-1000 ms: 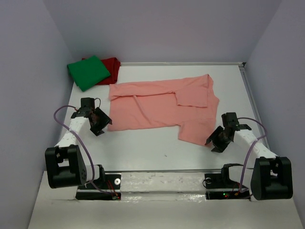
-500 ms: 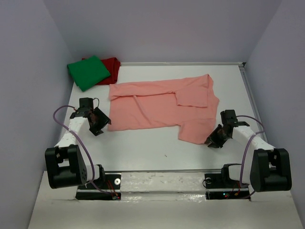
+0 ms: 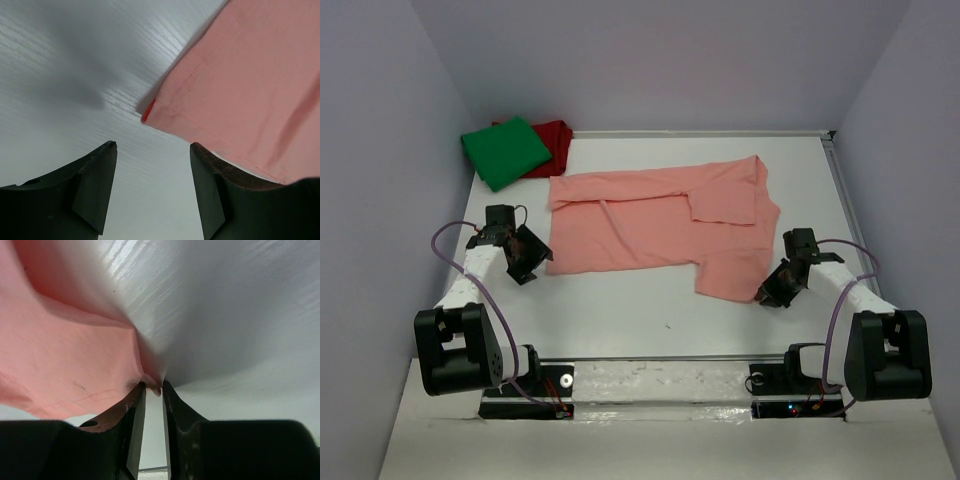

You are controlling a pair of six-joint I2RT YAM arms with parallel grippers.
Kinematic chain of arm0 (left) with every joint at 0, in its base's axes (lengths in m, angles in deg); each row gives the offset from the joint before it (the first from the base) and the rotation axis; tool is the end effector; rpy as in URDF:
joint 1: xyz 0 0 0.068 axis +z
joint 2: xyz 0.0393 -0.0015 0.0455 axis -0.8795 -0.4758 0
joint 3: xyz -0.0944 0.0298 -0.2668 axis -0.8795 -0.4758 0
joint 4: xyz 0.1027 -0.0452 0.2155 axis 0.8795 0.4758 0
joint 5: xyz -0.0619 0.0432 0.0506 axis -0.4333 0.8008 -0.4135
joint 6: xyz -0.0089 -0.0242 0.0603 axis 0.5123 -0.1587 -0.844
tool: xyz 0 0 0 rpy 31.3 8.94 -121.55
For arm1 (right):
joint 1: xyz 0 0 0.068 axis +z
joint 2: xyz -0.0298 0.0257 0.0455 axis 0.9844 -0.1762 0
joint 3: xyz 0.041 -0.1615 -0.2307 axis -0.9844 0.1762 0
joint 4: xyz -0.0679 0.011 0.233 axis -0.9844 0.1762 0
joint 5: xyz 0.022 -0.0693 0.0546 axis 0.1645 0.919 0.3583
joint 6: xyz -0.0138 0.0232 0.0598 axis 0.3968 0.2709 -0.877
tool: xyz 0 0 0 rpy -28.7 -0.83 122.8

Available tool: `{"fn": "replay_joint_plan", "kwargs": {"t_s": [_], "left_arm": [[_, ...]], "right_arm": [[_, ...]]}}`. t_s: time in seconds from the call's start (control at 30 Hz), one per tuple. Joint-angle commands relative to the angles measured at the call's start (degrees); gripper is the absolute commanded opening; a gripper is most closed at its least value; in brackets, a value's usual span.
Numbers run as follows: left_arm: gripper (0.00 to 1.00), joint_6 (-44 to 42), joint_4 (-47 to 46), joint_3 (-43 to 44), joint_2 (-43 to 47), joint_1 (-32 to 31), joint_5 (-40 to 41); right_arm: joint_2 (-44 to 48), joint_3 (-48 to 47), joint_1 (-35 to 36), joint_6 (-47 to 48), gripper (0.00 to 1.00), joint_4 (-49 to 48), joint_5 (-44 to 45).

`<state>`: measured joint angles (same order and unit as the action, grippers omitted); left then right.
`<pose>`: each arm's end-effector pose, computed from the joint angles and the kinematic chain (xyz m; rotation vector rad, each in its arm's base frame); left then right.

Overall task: Fold and stack the t-shirts
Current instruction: Grap the side of the flattened tshirt closest away from the robot with both arms

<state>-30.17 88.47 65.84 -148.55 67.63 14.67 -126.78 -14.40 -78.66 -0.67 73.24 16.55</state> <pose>0.2345 0.0181 0.2130 -0.9073 2.4286 -0.3678 0.1752 0.0067 0.1644 1.1260 2.6855 0.2421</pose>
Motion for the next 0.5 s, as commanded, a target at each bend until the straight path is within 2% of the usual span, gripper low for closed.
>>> {"fn": "replay_joint_plan", "kwargs": {"t_s": [0.0, 0.23, 0.3, 0.33, 0.47], "left_arm": [[0.7, -1.2, -0.1, 0.5, 0.3, 0.4, -1.0], [0.7, -1.4, -0.1, 0.4, 0.1, 0.5, -1.2], [0.7, -1.5, 0.0, 0.5, 0.1, 0.6, -1.1], [0.7, -1.5, 0.1, 0.6, 0.3, 0.6, -1.0], [0.7, -1.6, 0.1, 0.5, 0.3, 0.9, -1.3]], "right_arm": [[-0.6, -1.1, -0.2, -0.1, 0.24, 0.4, 5.9], [-4.2, -1.5, -0.2, 0.0, 0.24, -2.7, 5.4], [-4.9, -1.5, -0.2, 0.1, 0.17, -3.6, 5.3], [-5.5, -1.5, -0.2, 0.1, 0.0, -3.8, 5.3], [-5.7, -2.2, -0.2, 0.2, 0.0, -3.9, 4.0]]}}
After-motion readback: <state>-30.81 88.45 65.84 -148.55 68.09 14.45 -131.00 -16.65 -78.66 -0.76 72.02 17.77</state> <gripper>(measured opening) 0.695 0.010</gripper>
